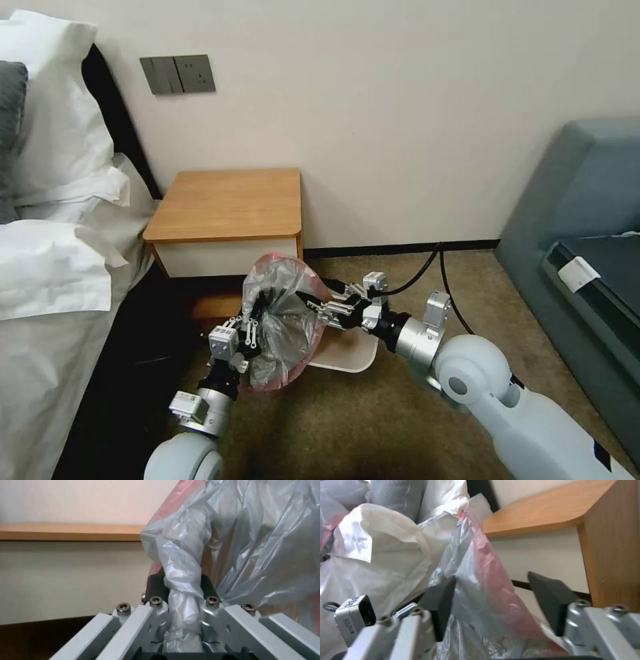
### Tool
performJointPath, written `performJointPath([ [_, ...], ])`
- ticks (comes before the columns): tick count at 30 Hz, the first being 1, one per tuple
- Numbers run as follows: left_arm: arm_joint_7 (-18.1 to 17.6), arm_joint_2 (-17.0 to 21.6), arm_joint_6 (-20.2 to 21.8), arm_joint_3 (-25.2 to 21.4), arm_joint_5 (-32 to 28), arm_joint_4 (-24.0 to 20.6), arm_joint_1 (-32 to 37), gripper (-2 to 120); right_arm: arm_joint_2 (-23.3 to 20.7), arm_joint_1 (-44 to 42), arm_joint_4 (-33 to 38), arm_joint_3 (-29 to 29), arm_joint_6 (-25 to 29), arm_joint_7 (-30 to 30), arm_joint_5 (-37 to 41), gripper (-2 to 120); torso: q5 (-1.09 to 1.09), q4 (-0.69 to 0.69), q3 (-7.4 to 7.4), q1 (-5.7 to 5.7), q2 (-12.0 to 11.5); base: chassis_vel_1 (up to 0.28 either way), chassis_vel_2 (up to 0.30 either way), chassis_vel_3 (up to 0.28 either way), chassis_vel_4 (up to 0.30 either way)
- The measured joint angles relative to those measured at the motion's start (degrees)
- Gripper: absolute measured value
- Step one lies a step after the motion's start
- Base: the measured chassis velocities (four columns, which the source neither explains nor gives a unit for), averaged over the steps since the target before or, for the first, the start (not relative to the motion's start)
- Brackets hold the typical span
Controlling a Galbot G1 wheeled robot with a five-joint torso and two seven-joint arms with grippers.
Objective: Pick up the garbage bag from the table and place it over the trash can.
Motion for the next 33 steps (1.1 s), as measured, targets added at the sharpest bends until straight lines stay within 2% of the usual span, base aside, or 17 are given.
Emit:
performJointPath([
  [2, 0.0, 0.1, 0.5, 0.0, -0.3, -0.1, -0.1, 7, 0.1, -0.1, 0.1, -0.2, 0.1, 0.2, -0.6, 46, 0.0, 0.0, 0.0, 0.0, 0.0, 0.0, 0.0, 0.0, 0.0],
  [3, 0.0, 0.1, 0.5, 0.0, -0.3, -0.1, -0.1, 7, 0.1, -0.1, 0.1, -0.2, 0.1, 0.2, -0.6, 46, 0.0, 0.0, 0.0, 0.0, 0.0, 0.0, 0.0, 0.0, 0.0],
  [7, -0.3, 0.1, 1.1, 0.0, -0.3, -0.2, -0.2, 7, 0.2, -0.2, 0.7, -0.4, 0.0, 0.4, -0.9, 30, 0.0, 0.0, 0.0, 0.0, 0.0, 0.0, 0.0, 0.0, 0.0],
  [8, -0.3, 0.1, 1.1, 0.0, -0.3, -0.2, -0.2, 7, 0.2, -0.2, 0.7, -0.4, 0.0, 0.4, -0.9, 30, 0.0, 0.0, 0.0, 0.0, 0.0, 0.0, 0.0, 0.0, 0.0],
  [11, -0.6, 0.1, 1.4, -0.1, -0.5, -0.3, -0.1, 7, 0.3, -0.4, 1.3, -0.6, -0.1, 0.8, -0.9, 14, 0.0, 0.0, 0.0, 0.0, 0.0, 0.0, 0.0, 0.0, 0.0],
  [14, -0.7, 0.1, 1.5, -0.1, -0.7, -0.3, 0.0, 7, 0.4, -0.4, 1.6, -0.6, -0.1, 1.0, -0.9, 8, 0.0, 0.0, 0.0, 0.0, 0.0, 0.0, 0.0, 0.0, 0.0],
  [15, -0.8, 0.1, 1.7, -0.2, -1.1, -0.4, 0.0, 7, 0.5, -0.5, 1.7, -0.6, -0.1, 1.1, -0.8, 1, 0.0, 0.0, 0.0, 0.0, 0.0, 0.0, 0.0, 0.0, 0.0],
  [21, -1.4, -0.1, 2.3, 0.0, -2.6, -0.9, 0.2, 7, 0.8, -0.4, 1.9, -0.5, -0.1, 2.3, 0.2, 0, 0.0, 0.0, 0.0, 0.0, 0.0, 0.0, 0.0, 0.0, 0.0],
  [28, -2.7, -1.1, 3.1, 0.3, -4.2, -1.4, 0.8, 7, 1.0, 0.0, 3.2, 0.7, -0.2, 6.6, 4.6, 0, 0.0, 0.0, 0.0, 0.0, 0.0, 0.0, 0.0, 0.0, 0.0],
  [33, -3.3, -1.5, 3.5, 0.2, -5.0, -1.4, 1.0, 7, -0.6, 0.7, 5.3, 2.7, -0.4, 9.6, 6.8, 0, 0.0, 0.0, 0.0, 0.0, 0.0, 0.0, 0.0, 0.0, 0.0],
])
